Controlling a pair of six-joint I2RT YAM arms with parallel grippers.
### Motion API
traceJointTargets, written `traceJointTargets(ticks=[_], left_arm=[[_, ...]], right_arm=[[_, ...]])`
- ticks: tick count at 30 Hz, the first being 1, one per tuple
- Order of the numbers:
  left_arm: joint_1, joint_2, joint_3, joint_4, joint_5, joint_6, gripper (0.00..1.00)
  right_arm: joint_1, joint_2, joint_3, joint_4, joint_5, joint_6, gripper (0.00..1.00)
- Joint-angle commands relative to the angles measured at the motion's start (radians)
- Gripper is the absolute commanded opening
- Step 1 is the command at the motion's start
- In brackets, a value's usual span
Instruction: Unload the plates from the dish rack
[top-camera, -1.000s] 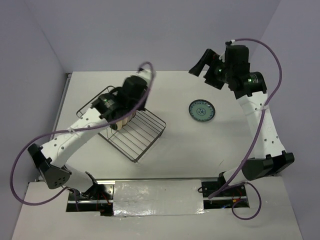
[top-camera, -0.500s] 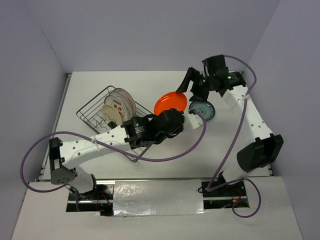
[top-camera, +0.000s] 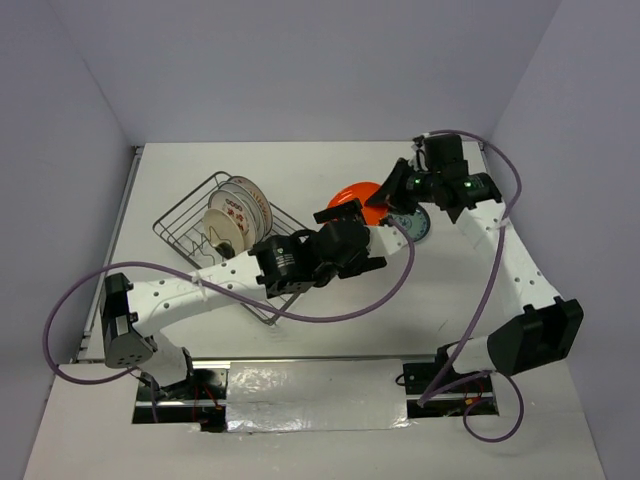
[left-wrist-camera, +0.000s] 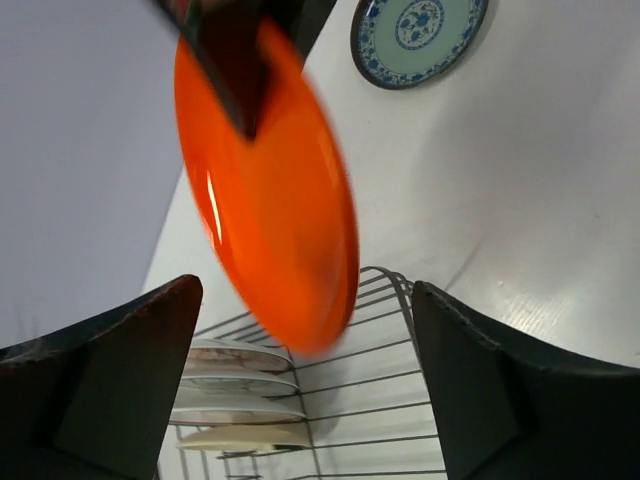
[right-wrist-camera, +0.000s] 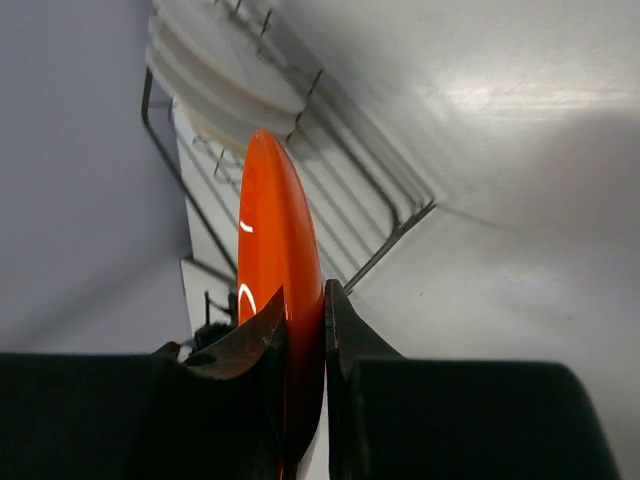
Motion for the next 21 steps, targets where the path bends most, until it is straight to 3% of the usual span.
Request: traceJointTargets(ticks=[1, 3, 8, 14, 18, 21], left_arm=[[0.047, -0.037, 0.005, 0.039, -0.004, -0.118, 0.99], [0.072, -0.061, -0.007, 0.016, 0.033, -0.226, 0.99], [0.222, -0.130, -0.012, -0.056, 0.100, -0.511, 0.99], [0.489, -0.064, 0.158, -0.416, 0.078, -0.869, 0.99], [0.673, -0.109, 0.148, -0.458, 0.159, -0.907, 1.00], [0.736, -0.127, 0.122, -0.450, 0.254, -0.898, 0.99]], right_arm=[[-0.139, 0.009, 0.009, 0.046, 0.125, -0.019, 0.00], [-0.235, 0.032, -0.029, 0.129, 0.202, -0.056, 0.00], [-0.325, 0.168, -0.040, 0.320, 0.287, -0.183, 0.00], [-0.374, 0.309, -0.131, 0.460, 0.310, -0.209, 0.02], [-0.381, 0.375, -0.169, 0.508, 0.305, -0.225, 0.08], [-0.392, 0.392, -0.192, 0.516, 0.319, -0.216, 0.14]])
